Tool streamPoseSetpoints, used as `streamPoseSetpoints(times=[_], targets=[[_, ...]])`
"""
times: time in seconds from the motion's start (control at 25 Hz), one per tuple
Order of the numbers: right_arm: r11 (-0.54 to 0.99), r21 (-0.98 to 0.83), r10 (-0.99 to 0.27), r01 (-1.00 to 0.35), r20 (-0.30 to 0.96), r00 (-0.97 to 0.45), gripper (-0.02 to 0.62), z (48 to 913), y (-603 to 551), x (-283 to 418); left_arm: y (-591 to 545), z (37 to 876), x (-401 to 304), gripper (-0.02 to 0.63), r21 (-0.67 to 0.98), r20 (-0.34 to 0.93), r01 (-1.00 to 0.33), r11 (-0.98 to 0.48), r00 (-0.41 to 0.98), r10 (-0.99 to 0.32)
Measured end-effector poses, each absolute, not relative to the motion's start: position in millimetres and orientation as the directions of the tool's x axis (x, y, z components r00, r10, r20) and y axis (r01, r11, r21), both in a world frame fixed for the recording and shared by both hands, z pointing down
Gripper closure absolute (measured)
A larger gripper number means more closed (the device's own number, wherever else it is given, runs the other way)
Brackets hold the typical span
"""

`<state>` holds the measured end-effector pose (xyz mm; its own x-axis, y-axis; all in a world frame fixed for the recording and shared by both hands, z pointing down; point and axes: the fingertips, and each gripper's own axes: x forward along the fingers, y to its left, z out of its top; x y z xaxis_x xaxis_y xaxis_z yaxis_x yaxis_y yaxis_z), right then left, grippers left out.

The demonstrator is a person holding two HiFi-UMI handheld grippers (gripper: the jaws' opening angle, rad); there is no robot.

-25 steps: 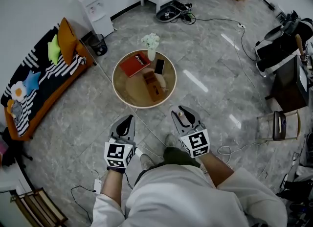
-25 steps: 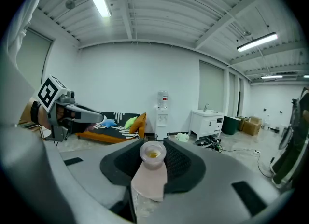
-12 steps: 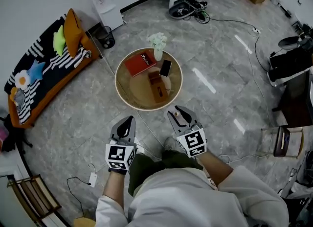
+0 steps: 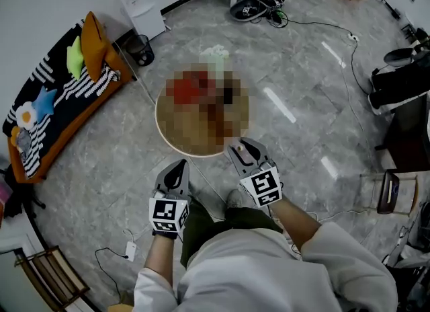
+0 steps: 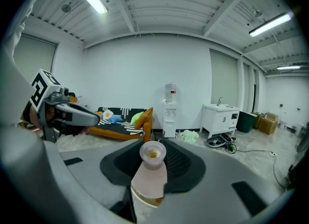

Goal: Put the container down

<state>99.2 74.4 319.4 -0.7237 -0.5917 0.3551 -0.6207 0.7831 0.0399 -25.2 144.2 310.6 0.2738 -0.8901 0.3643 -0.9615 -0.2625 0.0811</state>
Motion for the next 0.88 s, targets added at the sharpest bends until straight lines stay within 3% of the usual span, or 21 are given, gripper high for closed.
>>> streamPoseSetpoints(times=[0.88], targets=[[0.660,0.059,-0.697,-0.749,0.421,-0.581,0.453,428.0,-50.1,-17.8,-12.9,398.7,-143.6,0.598,0.074,0.436,-0.838,-0.540,0.514,-0.738]])
